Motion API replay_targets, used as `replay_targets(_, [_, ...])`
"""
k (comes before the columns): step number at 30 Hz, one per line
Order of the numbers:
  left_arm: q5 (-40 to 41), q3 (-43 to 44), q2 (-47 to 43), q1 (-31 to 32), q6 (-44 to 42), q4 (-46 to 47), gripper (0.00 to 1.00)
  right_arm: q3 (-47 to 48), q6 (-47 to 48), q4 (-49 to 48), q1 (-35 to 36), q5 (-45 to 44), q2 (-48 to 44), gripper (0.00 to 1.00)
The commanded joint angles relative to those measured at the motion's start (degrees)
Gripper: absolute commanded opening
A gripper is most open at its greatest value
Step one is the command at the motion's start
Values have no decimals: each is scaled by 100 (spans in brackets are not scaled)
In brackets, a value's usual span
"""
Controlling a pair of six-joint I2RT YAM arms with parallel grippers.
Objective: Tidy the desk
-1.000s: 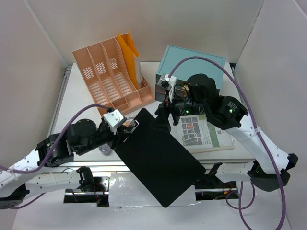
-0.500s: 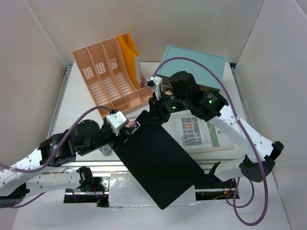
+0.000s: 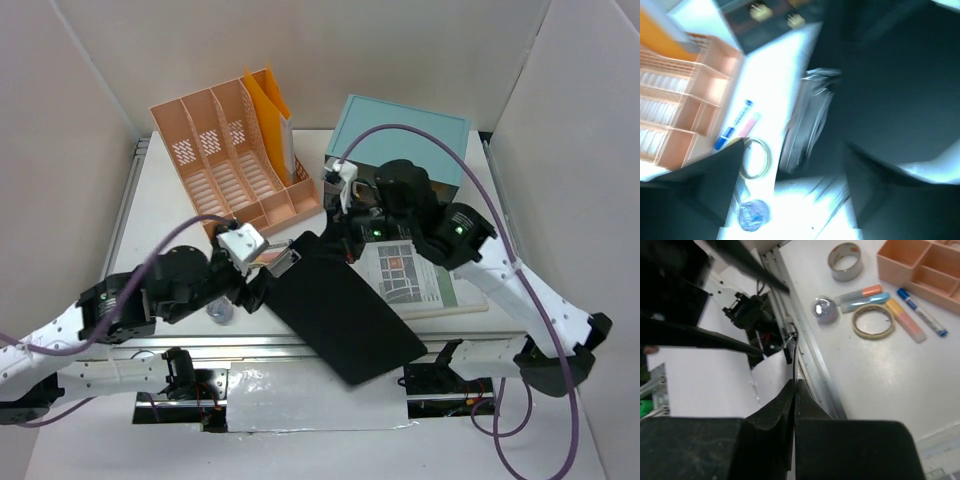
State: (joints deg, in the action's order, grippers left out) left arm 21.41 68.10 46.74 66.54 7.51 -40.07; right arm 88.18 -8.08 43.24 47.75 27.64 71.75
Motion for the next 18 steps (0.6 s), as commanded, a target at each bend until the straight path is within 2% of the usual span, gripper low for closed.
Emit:
replay_targets(1, [952, 538, -437, -45, 479, 272, 99, -266, -97, -535, 7, -723, -670, 0])
replay_targets(4, [1364, 775, -674, -45, 899, 264, 100, -486, -378, -957, 7, -1687, -1090, 0])
replay_targets(7, [1935, 837, -956, -45, 1461, 211, 99, -942, -502, -1677, 7, -2060, -1670, 0])
replay_targets(9, [1894, 645, -1201, -45, 1569, 315, 100, -1179, -581, -2100, 7, -2324, -1918, 0])
replay_targets(12, [1149, 355, -1421, -45, 1622, 754, 100, -1495, -642, -2678, 7, -2438, -2322, 0])
replay_targets(13, [563, 101, -1448, -45, 1579, 912, 99, -1593, -773, -2846, 7, -2439, -2540, 0])
replay_targets(15, [-72, -303, -1475, -45, 1413, 1492, 100, -1961, -932, -3469, 7, -2377, -2953, 0])
replay_targets(18, [-944, -638, -1291, -45, 1298, 2045, 100, -2419, -1187, -4305, 7, -1948, -3419, 0])
